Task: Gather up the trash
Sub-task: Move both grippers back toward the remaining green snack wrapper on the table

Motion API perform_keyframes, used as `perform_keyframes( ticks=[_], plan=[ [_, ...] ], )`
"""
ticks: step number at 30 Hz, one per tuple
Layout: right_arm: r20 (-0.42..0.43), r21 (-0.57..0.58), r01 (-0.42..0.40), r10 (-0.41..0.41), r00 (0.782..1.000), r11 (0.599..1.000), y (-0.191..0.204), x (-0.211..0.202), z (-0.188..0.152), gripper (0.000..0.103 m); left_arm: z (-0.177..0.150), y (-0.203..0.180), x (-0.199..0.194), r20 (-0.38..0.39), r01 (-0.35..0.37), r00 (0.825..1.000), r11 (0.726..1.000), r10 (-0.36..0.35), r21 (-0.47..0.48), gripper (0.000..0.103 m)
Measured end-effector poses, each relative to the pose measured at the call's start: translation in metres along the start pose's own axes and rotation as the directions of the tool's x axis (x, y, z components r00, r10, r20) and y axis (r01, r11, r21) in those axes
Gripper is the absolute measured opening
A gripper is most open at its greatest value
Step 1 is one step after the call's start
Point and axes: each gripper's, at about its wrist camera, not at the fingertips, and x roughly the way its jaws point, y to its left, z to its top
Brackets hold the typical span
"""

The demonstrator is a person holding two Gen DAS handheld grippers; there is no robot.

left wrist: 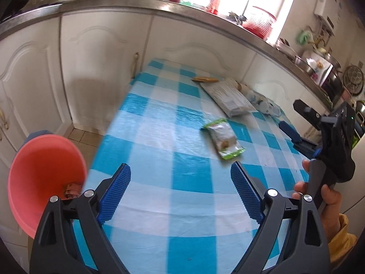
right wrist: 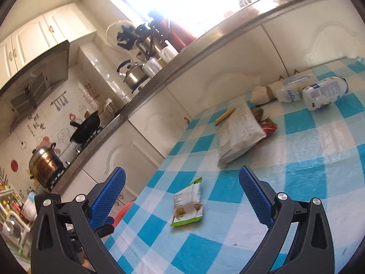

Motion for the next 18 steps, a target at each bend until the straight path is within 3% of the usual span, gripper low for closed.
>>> perform_keyframes(
  ticks=[10, 18],
  plan=[
    [0.041, 0.139, 0.004, -0.009, 0.999, 0.990, -0.057, -0.030, 0.015, 0.098, 0.005, -0.057, 0.052, -0.106, 0.040, 0.994, 0.998, -0.036, 0.038, 0.090],
    [0.067, 0.238, 0.049, -0.067, 0.996, 0.970, -0.090, -0.054, 0.023, 0.098, 0.015, -0.081, 0.075, -0.109, 0.026, 0.994, 0.998, -0.020, 0.055, 0.090]
  ],
)
